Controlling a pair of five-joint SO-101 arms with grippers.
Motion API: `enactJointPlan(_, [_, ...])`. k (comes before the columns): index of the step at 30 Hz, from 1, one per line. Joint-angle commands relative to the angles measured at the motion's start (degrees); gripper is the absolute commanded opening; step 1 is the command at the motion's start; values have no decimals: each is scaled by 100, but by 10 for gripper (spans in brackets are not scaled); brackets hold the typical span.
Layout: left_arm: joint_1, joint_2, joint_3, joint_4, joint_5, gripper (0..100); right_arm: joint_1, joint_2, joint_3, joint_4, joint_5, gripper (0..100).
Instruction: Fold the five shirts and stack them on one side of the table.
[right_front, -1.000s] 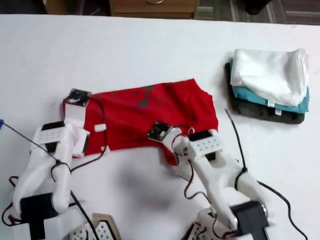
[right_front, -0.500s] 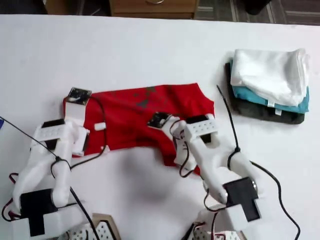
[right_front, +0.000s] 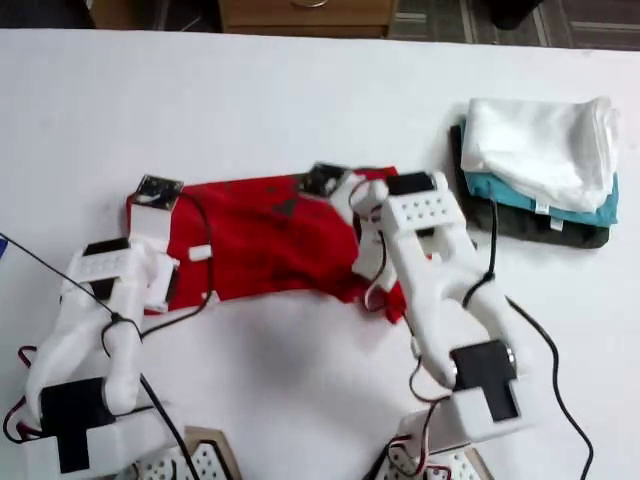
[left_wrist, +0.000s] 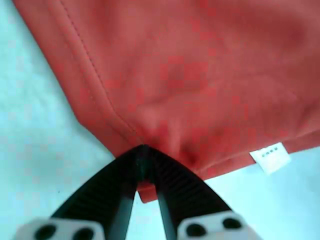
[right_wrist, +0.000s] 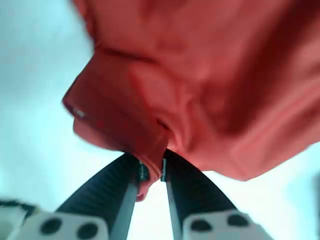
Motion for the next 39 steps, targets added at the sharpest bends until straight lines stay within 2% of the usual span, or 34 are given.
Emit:
enactJointPlan(1, [-62, 35, -119, 0, -18, 26, 31, 488, -1125, 31, 35, 17])
enactJointPlan(8, [-62, 35, -110, 0, -18, 26, 13, 2343, -3349, 303, -167, 23])
enactJointPlan(12, [-62, 35, -110, 0, -18, 26, 40, 3116, -4642, 708, -800, 159])
enactJointPlan(15, [-62, 35, -101, 0, -18, 26, 84, 3521, -5477, 971, -888, 241])
enactJointPlan(21, [-62, 35, -101, 0, -18, 26, 356, 3714, -6725, 1525, -1468, 226])
enactJointPlan(24, [-62, 35, -101, 0, -18, 26, 356, 3705, -7156, 2176, -1451, 223])
enactJointPlan(28, [-62, 35, -101, 0, -18, 26, 374, 3424, -7042, 2220, -1433, 176])
enactJointPlan(33, [-62, 35, -110, 0, -18, 26, 330, 2413, -5714, 2229, -1108, 18])
enactJointPlan(39, [-62, 35, -110, 0, -18, 26, 409, 804, -3051, 2211, -756, 43])
